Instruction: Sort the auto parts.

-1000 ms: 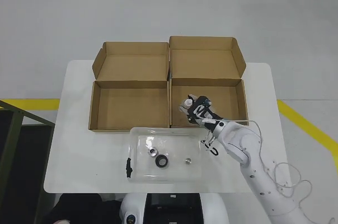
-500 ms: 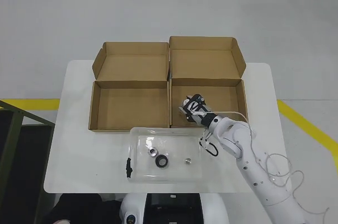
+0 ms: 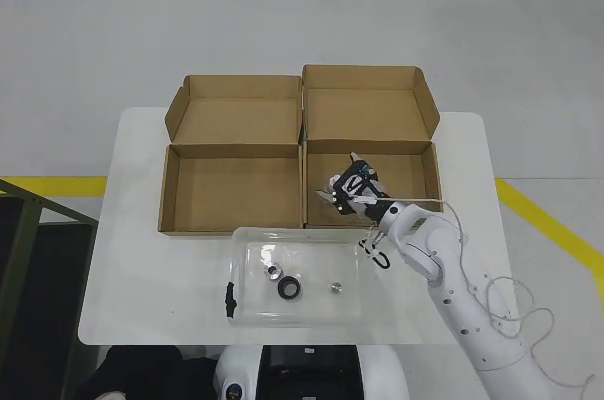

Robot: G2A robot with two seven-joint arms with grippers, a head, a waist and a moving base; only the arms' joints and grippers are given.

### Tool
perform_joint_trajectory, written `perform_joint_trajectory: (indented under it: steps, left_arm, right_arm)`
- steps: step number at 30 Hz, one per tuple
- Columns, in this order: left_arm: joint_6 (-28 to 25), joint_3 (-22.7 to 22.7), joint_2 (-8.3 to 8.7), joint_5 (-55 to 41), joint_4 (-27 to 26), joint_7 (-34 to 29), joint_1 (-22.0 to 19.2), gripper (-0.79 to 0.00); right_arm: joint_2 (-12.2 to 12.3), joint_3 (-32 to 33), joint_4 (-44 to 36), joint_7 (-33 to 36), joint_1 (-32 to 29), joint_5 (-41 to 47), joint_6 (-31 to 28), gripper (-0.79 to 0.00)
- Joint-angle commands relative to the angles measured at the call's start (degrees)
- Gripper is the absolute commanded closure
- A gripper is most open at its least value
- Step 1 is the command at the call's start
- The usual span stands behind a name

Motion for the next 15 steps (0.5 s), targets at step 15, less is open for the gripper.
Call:
perform_joint_trajectory:
  steps: [15]
  left_arm:
    - [0.0,0.0,0.0,0.0,0.0,0.0,0.0,-0.785]
  right_arm:
    - [3.0,5.5,-20.7,13.9,-12.6,5.8,-18.6,-0.785]
